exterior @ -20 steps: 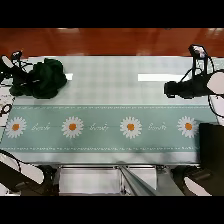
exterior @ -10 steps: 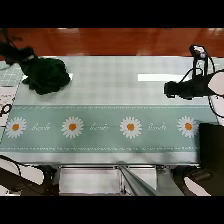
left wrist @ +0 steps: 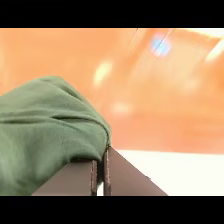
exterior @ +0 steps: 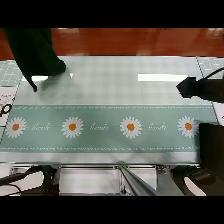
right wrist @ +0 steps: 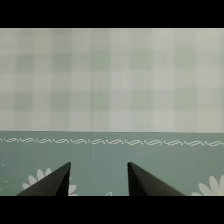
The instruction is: Fold the shirts.
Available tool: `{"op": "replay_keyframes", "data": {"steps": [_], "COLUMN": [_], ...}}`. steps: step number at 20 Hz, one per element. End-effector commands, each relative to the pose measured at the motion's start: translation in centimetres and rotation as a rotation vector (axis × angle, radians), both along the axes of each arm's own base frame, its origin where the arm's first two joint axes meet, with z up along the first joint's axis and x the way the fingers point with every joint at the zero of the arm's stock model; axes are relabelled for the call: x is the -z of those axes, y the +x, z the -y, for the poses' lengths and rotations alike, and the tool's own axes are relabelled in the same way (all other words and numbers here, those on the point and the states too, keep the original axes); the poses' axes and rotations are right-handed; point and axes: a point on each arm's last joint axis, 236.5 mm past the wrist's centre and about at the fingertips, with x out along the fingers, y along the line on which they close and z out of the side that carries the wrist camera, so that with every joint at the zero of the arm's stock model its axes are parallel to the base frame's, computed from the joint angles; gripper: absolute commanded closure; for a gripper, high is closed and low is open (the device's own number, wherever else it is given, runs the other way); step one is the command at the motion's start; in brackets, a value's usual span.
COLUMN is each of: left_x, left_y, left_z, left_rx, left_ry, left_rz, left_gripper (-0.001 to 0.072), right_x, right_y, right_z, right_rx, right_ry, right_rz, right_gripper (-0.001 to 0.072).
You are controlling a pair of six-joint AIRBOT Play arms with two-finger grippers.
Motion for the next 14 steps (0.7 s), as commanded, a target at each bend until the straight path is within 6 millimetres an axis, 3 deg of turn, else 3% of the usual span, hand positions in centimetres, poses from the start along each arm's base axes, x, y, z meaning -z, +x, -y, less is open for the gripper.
{"op": "replay_keyframes", "data": {"steps": [1, 4, 6, 9, 14], "left_x": [-9.9, -13.7, -14.2, -13.5, -10.4], "left_y": [-7.2, -11.9, -13.7, -15.4, -17.7], "left_z": [2.8, 4.5, 5.8, 9.3, 18.0], "left_rx": [0.033, 0.073, 0.115, 0.226, 0.482], "left_ry": [-0.029, -0.044, -0.047, -0.065, -0.110], "left_rz": [0.283, 0.396, 0.405, 0.381, 0.306], "left_gripper": [0.0683, 0.0683, 0.0683, 0.0683, 0.0683], "right_x": [-3.2, -4.5, -4.8, -4.6, -4.6], "right_y": [-2.1, -3.3, -3.7, -3.8, -3.9], "right_z": [0.1, 0.0, 0.1, 0.1, 0.1], "right_rx": [-0.018, -0.043, -0.049, -0.061, -0.065], "right_ry": [0.028, 0.035, 0.031, 0.018, 0.014], "right_rz": [0.099, 0.139, 0.152, 0.143, 0.143], "right_gripper": [0.0301, 0.0301, 0.0301, 0.0301, 0.0302]}}
